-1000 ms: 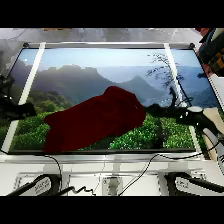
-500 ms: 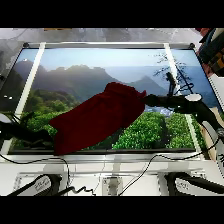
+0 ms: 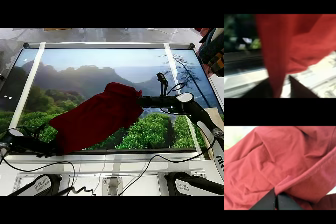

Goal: Fold the clothes and pants, and hang the long-sleeved shirts on hangers.

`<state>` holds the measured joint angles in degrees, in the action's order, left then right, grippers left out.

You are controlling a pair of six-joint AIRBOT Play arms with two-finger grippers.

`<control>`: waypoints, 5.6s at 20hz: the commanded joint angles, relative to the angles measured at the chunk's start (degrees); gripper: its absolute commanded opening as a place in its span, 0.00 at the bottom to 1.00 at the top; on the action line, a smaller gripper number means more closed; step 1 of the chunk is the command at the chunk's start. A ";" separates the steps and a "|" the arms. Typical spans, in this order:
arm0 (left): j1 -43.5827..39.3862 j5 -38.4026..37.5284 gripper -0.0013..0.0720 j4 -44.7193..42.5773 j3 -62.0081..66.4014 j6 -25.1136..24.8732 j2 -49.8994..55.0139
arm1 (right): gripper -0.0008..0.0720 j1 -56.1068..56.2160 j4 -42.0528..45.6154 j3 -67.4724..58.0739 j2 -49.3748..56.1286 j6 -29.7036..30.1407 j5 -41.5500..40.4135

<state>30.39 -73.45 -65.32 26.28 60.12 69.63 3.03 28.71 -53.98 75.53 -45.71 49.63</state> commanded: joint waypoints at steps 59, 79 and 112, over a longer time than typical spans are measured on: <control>-17.03 19.87 0.04 0.92 49.00 -7.89 23.23 | 0.02 -6.25 45.88 -33.62 21.62 -30.01 16.61; -13.79 -1.38 0.82 0.20 50.29 -3.43 16.11 | 0.66 -14.80 49.72 -21.27 9.03 -29.38 36.33; 11.39 3.17 0.68 8.41 8.74 -8.96 8.90 | 0.03 -20.11 14.64 34.93 -11.37 -14.53 13.75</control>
<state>41.65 -76.07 -56.62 38.79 52.42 78.24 -17.06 44.75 -18.98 64.16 -61.60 62.15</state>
